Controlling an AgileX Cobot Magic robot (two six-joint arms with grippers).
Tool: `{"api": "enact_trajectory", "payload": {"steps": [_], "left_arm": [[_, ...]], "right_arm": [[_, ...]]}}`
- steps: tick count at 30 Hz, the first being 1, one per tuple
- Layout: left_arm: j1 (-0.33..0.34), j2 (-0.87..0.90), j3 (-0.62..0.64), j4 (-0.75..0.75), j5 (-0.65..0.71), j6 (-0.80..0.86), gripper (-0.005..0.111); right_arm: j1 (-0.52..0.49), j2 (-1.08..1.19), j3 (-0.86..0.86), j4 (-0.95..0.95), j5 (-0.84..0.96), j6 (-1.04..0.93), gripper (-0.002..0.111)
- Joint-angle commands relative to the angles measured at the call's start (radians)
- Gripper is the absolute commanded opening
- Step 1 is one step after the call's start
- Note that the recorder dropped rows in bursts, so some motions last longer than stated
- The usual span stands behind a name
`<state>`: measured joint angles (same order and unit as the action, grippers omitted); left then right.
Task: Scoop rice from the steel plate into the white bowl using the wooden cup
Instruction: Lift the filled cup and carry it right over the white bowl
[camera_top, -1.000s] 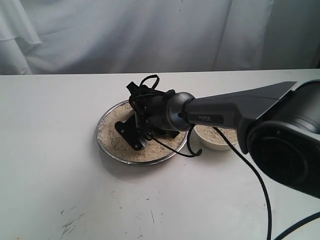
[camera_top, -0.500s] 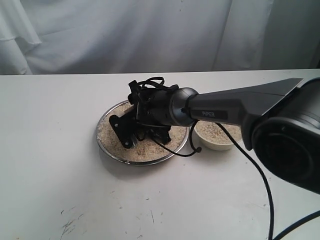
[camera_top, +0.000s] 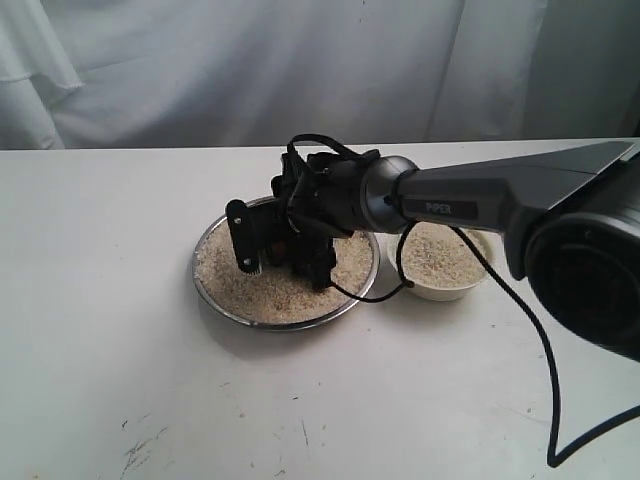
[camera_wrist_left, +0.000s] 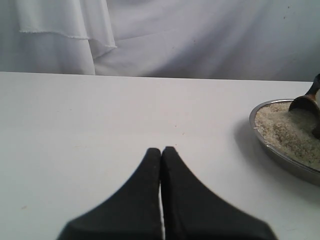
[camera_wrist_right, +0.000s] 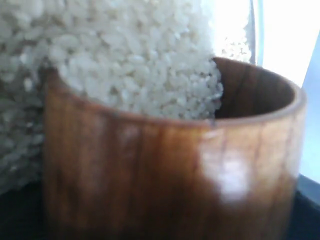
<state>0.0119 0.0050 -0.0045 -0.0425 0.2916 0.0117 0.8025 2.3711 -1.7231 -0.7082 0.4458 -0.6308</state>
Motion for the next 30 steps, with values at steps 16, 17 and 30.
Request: {"api": "enact_trajectory", "payload": {"steps": [16, 17, 30], "left_arm": [[-0.002, -0.005, 0.005, -0.001, -0.006, -0.003, 0.000], [-0.002, -0.005, 0.005, -0.001, -0.006, -0.003, 0.000], [-0.002, -0.005, 0.005, -0.001, -0.006, -0.003, 0.000]], "right_arm": [[-0.115, -0.150, 0.160, 0.422, -0.058, -0.174, 0.000], [-0.115, -0.159, 0.160, 0.431, -0.052, -0.183, 0.000], [-0.117, -0.273, 0.160, 0.518, -0.017, -0.219, 0.000]]}}
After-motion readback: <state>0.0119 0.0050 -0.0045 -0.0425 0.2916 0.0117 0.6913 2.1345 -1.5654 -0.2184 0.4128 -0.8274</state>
